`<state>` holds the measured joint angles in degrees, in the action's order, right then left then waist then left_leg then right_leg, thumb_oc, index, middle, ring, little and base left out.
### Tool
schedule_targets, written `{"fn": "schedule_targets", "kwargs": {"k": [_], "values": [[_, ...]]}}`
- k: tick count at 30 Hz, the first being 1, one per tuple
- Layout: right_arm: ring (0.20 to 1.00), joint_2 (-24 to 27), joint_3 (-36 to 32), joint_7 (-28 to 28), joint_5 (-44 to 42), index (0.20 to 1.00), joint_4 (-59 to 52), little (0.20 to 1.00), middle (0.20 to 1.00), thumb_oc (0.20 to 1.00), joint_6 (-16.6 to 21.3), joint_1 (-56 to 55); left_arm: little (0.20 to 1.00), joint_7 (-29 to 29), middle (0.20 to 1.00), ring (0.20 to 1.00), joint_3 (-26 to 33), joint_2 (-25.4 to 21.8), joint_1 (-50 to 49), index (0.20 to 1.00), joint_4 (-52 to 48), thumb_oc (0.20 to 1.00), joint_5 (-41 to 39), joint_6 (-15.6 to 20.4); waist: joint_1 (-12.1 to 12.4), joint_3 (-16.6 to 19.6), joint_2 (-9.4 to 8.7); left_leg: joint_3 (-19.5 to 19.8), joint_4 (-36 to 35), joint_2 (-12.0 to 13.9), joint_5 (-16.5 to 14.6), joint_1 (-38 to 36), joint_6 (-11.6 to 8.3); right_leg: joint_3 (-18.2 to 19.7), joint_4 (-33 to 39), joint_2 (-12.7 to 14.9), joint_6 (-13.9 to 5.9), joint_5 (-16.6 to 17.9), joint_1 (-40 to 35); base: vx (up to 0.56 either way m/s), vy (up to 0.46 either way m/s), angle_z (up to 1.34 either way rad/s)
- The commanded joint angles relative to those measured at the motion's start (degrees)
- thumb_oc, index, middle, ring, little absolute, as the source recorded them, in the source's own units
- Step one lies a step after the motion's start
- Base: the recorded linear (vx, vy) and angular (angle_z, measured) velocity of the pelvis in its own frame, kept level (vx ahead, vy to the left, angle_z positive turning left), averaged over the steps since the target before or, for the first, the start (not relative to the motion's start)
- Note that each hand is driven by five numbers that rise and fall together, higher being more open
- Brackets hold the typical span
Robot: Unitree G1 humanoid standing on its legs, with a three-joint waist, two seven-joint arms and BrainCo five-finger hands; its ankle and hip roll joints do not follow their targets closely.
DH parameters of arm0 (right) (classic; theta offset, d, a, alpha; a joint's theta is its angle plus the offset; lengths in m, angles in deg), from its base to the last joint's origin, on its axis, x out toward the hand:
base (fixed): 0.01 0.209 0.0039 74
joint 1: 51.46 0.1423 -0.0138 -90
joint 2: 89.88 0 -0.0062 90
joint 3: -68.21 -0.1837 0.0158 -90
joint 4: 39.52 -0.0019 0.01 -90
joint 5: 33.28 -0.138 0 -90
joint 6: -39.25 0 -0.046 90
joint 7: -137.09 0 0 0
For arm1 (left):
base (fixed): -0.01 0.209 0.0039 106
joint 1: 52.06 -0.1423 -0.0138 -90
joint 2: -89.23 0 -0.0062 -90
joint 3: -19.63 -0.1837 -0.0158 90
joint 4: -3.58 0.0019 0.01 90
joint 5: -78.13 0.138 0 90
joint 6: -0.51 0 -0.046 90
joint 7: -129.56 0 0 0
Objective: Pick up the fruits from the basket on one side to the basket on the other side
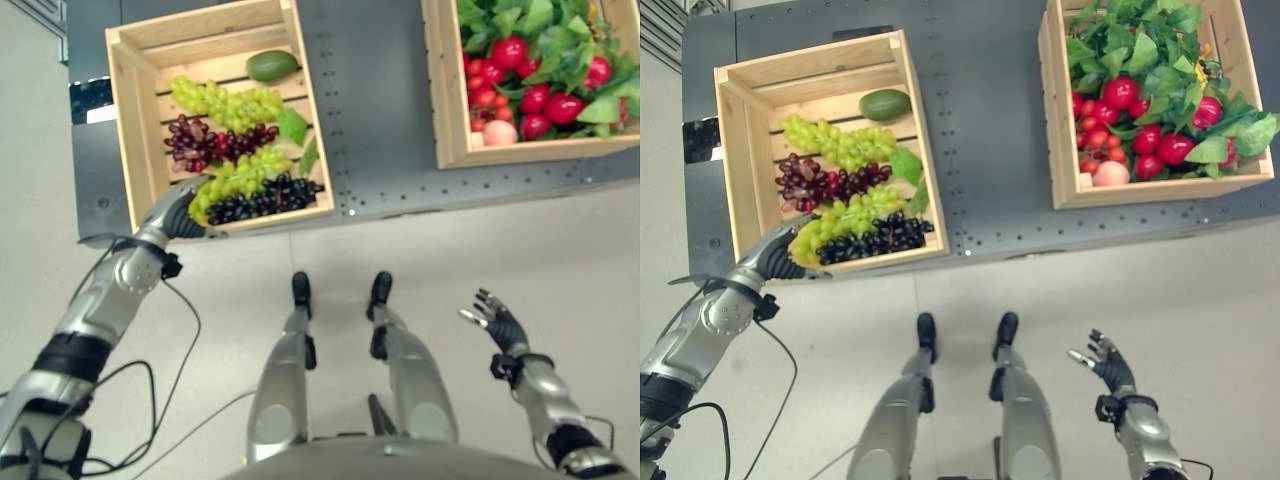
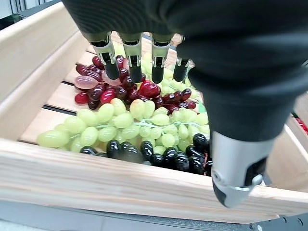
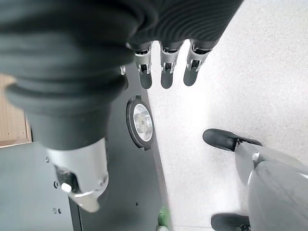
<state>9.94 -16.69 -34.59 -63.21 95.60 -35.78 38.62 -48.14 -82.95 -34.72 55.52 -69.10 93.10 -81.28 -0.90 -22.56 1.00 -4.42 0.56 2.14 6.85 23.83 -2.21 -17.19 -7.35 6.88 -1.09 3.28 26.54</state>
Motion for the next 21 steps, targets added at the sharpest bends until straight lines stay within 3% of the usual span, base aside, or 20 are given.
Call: {"fn": "schedule_targets", "kwargs": {"k": [1,3,21], "values": [[1.000,2.0,-0.5,-0.1,0.3,1.000,-2.6,1.000,1.000,1.000,0.5,-2.3,1.000,1.6,1.000,1.000,0.7,-0.6,3.2,1.000,1.5,1.000,0.5,1.0,-1.4,0.6,-1.59,-0.6,5.8,-4.1,-8.7,0.3,3.17,-0.9,-0.2,-0.1,-4.77,-1.1,0.2,0.00,0.000,0.00],[1.000,2.1,-0.3,0.0,0.4,1.000,-2.8,1.000,1.000,1.000,0.5,-2.3,1.000,1.9,1.000,1.000,0.2,-1.1,4.3,1.000,2.1,1.000,0.7,1.0,-1.5,0.8,-1.53,0.0,5.8,-3.8,-10.2,-0.2,2.85,-0.2,-0.6,-0.6,-5.31,-2.4,-0.1,0.06,-0.006,-0.03],[1.000,2.8,2.7,0.4,-0.4,1.000,-3.8,1.000,1.000,1.000,0.5,-1.7,1.000,5.1,1.000,1.000,-9.0,-1.6,20.0,1.000,15.9,1.000,1.2,-0.7,-3.6,-0.5,-3.84,-0.3,7.5,-3.4,-10.1,2.6,2.92,0.1,-1.9,-0.9,-5.28,-2.2,2.9,0.00,0.001,-0.01]]}}
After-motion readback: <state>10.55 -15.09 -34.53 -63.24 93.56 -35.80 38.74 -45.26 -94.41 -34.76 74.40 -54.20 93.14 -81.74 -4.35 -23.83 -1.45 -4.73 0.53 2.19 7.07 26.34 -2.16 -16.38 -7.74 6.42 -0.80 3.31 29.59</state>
